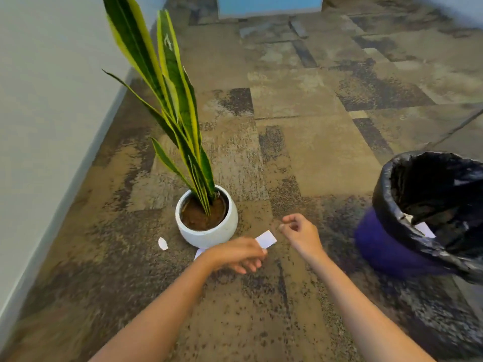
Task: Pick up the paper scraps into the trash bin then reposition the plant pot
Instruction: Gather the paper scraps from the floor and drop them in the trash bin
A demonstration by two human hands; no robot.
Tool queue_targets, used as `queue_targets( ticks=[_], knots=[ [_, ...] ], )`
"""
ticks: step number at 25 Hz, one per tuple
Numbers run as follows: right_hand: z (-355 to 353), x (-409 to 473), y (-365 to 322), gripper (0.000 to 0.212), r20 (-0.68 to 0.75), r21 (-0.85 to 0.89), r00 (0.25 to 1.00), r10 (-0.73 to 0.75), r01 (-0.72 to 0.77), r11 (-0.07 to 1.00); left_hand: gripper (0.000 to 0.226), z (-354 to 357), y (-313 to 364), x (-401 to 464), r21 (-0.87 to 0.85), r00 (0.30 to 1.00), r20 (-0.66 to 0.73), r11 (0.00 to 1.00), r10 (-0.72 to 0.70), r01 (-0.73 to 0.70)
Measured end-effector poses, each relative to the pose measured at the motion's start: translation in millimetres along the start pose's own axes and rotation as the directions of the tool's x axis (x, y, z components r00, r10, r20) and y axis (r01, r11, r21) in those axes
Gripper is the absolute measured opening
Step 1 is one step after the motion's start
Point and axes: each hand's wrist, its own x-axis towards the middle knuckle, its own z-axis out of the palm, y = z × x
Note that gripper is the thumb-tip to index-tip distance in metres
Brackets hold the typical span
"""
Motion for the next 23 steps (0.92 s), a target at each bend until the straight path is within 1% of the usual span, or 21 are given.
queue_targets(
  ticks=[1, 2, 3, 4, 5, 6, 8, 10, 11, 13, 16, 19, 20, 21, 23],
  knots=[
    [18, 5, 8, 0.019, 0.046, -0.085, 0.999, -0.013, 0.016, 0.996, 0.028, -20, -28, -7, 0.074, 0.993, 0.05, 0.992, -0.104, 0.1],
    [32, 9, 15, 0.02, 0.08, -0.158, 0.997, -0.018, 0.03, 0.987, 0.032, -39, -54, -13, 0.157, 0.975, 0.068, 0.967, -0.213, 0.201],
    [43, 14, 23, 0.022, 0.106, -0.223, 0.994, -0.017, 0.041, 0.974, 0.034, -57, -79, -18, 0.226, 0.95, 0.05, 0.93, -0.307, 0.289],
    [53, 19, 29, 0.023, 0.128, -0.281, 0.992, -0.01, 0.046, 0.959, 0.033, -73, -102, -24, 0.269, 0.929, 0.001, 0.894, -0.371, 0.357],
    [61, 24, 36, 0.026, 0.15, -0.332, 0.989, 0.002, 0.049, 0.942, 0.031, -88, -122, -28, 0.285, 0.913, -0.065, 0.869, -0.402, 0.403],
    [69, 30, 42, 0.03, 0.175, -0.375, 0.984, 0.014, 0.054, 0.925, 0.027, -103, -141, -31, 0.295, 0.903, -0.143, 0.854, -0.404, 0.429],
    [78, 41, 53, 0.036, 0.201, -0.439, 0.979, 0.036, 0.057, 0.897, 0.024, -131, -168, -33, 0.403, 0.883, -0.331, 0.796, -0.333, 0.452],
    [83, 53, 63, 0.04, 0.217, -0.505, 0.975, 0.041, 0.076, 0.86, 0.029, -154, -190, -26, 0.534, 0.847, -0.483, 0.692, -0.222, 0.486],
    [86, 61, 69, 0.043, 0.23, -0.551, 0.972, 0.039, 0.097, 0.829, 0.035, -162, -199, -21, 0.566, 0.834, -0.519, 0.655, -0.19, 0.501],
    [91, 74, 80, 0.047, 0.26, -0.639, 0.965, 0.039, 0.142, 0.756, 0.05, -172, -209, -8, 0.618, 0.834, -0.53, 0.603, -0.155, 0.504],
    [102, 86, 93, 0.053, 0.338, -0.73, 0.941, 0.034, 0.239, 0.641, 0.061, -179, -218, 14, 0.681, 0.852, -0.512, 0.554, -0.106, 0.478],
    [113, 88, 102, 0.064, 0.416, -0.773, 0.908, 0.044, 0.328, 0.543, 0.071, -177, -229, 27, 0.674, 0.864, -0.461, 0.554, -0.202, 0.489],
    [115, 87, 105, 0.071, 0.436, -0.781, 0.898, 0.058, 0.345, 0.521, 0.07, -174, -232, 30, 0.667, 0.856, -0.471, 0.55, -0.212, 0.503],
    [118, 86, 107, 0.076, 0.455, -0.789, 0.887, 0.075, 0.362, 0.497, 0.067, -171, -234, 32, 0.657, 0.841, -0.507, 0.548, -0.188, 0.518],
    [120, 83, 111, 0.081, 0.475, -0.808, 0.875, 0.089, 0.394, 0.438, 0.055, -166, -235, 33, 0.625, 0.794, -0.6, 0.562, -0.099, 0.542]
  ],
)
